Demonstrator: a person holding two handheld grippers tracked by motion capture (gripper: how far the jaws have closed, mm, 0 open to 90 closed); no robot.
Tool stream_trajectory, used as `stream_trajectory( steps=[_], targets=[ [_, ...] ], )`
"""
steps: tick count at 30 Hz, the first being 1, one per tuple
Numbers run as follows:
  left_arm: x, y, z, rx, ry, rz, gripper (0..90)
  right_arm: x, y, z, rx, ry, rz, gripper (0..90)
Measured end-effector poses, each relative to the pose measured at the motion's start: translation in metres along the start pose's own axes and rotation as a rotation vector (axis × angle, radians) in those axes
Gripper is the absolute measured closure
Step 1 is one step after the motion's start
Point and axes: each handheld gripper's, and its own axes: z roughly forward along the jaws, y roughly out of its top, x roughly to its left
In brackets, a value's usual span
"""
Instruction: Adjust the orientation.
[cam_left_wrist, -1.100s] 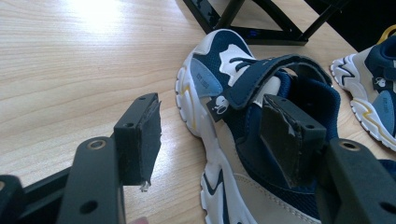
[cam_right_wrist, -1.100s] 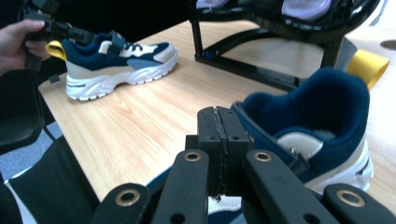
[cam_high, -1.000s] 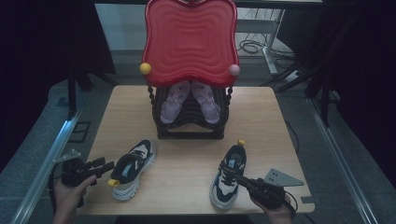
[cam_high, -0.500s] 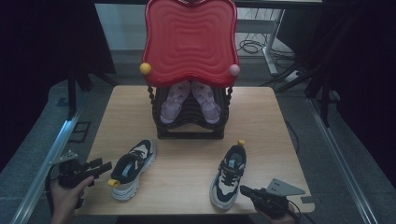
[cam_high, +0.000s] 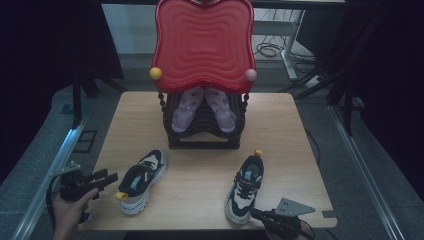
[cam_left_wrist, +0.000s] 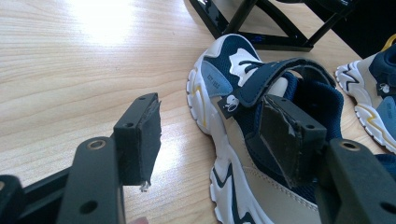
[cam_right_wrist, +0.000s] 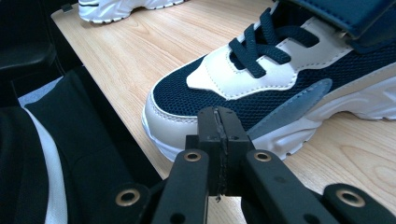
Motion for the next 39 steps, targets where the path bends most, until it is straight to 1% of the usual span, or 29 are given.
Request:
stream_trajectory(
  steps=[6, 9, 14, 22, 26, 30, 39],
  targets=[
    [0.0, 0.0, -0.001, -0.003, -0.001, 0.0, 38.5, 0.002, 0.001, 0.005, -0.003, 0.004, -0.003, 89.9],
    [0.0, 0.0, -0.001, -0.002, -0.001, 0.002, 38.5, 0.004, 0.003, 0.008, -0.002, 0.003, -0.017, 89.9],
    [0.002, -0.001, -0.003, -0.003, 0.005, 0.0, 38.4, 0.009, 0.006, 0.016, -0.012, -0.014, -0.031, 89.9],
    [0.003, -0.004, -0.007, -0.007, 0.01, -0.01, 38.4, 0.014, 0.014, 0.029, -0.006, -0.028, -0.055, 89.9],
    [0.004, -0.004, -0.007, -0.003, 0.011, -0.014, 38.4, 0.016, 0.016, 0.036, -0.012, -0.034, -0.052, 89.9],
    [0.003, -0.004, -0.007, -0.003, 0.011, -0.011, 38.3, 0.018, 0.018, 0.042, -0.028, -0.056, -0.061, 89.9],
    [0.007, -0.004, -0.01, -0.014, 0.014, -0.024, 38.2, 0.019, 0.026, 0.059, -0.036, -0.062, -0.048, 89.9]
  ],
)
